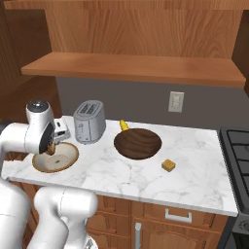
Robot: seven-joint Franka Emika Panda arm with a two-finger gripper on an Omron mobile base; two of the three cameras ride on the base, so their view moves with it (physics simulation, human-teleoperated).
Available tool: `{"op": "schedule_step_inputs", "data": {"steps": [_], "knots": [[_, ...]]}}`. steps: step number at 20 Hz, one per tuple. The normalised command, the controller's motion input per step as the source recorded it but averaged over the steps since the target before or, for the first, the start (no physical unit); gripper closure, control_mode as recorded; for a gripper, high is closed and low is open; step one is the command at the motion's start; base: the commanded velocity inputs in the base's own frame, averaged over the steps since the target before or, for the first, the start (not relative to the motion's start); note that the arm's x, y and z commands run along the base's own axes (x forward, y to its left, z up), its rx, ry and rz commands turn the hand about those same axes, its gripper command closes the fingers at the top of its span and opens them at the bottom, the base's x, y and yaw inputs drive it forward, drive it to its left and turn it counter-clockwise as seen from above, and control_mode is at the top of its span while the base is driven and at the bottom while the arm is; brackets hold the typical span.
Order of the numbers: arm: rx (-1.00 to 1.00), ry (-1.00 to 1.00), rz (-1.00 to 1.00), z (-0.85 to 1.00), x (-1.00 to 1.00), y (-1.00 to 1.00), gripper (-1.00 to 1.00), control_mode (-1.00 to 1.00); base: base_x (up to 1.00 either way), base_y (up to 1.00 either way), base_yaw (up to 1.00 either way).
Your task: Pick both bowls and place them on the counter. Then place the bread in one bowl and place the cake in the other bowl.
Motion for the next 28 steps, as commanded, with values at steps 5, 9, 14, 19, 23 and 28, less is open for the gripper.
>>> {"op": "schedule_step_inputs", "data": {"steps": [5, 9, 14, 19, 23, 28], "knots": [[0.00, 0.00, 0.00, -0.17, 0.29, 0.25, 1.00, -1.00, 0.00, 0.00, 0.00], [0.00, 0.00, 0.00, -0.11, 0.04, 0.05, 1.00, -1.00, 0.00, 0.00, 0.00], [0.00, 0.00, 0.00, -0.27, 0.09, 0.00, 1.00, -1.00, 0.00, 0.00, 0.00], [0.00, 0.00, 0.00, -0.31, 0.17, 0.05, 1.00, -1.00, 0.00, 0.00, 0.00], [0.00, 0.00, 0.00, -0.31, 0.24, 0.13, 1.00, -1.00, 0.00, 0.00, 0.00], [0.00, 0.03, 0.00, -0.26, 0.23, 0.11, 1.00, -1.00, 0.00, 0.00, 0.00]]}}
